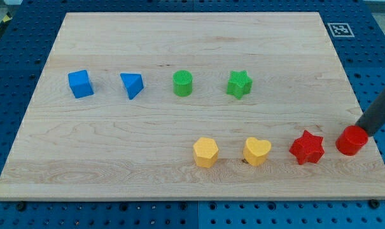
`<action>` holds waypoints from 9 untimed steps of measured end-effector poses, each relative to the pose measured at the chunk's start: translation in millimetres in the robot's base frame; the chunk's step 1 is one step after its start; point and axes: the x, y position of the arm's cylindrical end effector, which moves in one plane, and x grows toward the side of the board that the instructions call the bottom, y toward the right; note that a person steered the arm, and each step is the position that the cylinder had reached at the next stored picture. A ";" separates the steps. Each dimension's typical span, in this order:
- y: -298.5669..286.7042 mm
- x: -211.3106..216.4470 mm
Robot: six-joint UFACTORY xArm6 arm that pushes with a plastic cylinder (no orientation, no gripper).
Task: Nudge the red circle parallel to the right of the red star
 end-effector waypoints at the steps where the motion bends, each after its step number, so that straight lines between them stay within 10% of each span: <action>1: 0.0 1.4; 9: -20.6 -12.5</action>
